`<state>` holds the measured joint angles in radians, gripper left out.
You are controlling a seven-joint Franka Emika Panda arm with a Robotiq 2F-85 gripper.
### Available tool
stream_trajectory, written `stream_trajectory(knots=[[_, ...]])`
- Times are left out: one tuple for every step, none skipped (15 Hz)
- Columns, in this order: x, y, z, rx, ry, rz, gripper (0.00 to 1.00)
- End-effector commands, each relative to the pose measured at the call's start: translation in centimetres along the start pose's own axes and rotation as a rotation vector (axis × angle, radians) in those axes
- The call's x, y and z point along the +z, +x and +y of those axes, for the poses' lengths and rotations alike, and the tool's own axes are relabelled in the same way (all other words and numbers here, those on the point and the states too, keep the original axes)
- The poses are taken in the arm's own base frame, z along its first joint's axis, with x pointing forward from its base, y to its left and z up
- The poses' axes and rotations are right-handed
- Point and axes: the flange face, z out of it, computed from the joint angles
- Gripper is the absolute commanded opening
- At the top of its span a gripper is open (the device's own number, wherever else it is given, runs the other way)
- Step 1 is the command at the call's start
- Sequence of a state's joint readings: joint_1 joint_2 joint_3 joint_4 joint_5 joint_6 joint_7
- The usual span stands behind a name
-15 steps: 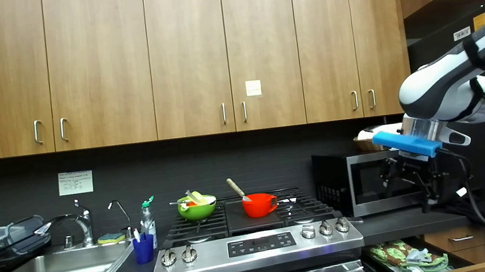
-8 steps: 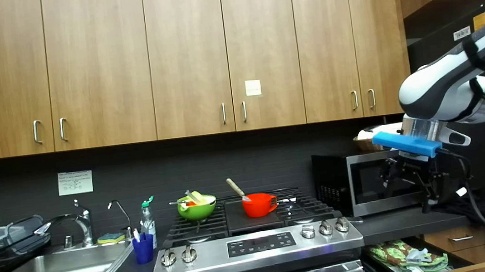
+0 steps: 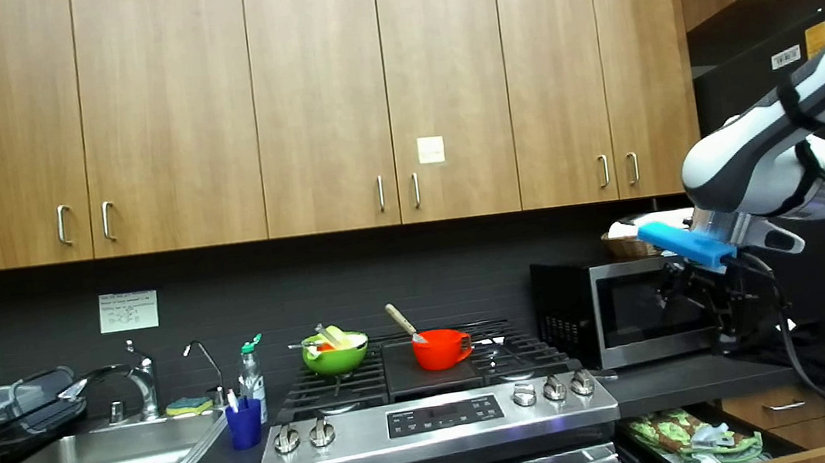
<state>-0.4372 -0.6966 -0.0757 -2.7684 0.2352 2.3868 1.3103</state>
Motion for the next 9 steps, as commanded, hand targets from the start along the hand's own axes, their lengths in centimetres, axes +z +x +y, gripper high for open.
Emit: stream_trajectory(knots=[[1.8,2.3,-1.9,0.141,0.027,0.032,1.00],[2.7,2.8,-2.2,0.171,0.030,0.046,1.00],[3.6,3.3,-2.6,0.197,0.031,0.058,1.00],[4.5,3.7,-2.8,0.218,0.030,0.069,1.00],[5.6,4.0,-3.0,0.237,0.024,0.081,1.00],[6.7,4.3,-3.2,0.254,0.013,0.088,1.00],[7.6,4.7,-3.4,0.270,0.004,0.096,1.00],[8.5,5.1,-3.5,0.286,-0.005,0.104,1.00],[9.3,5.5,-3.7,0.300,-0.012,0.111,1.00]])
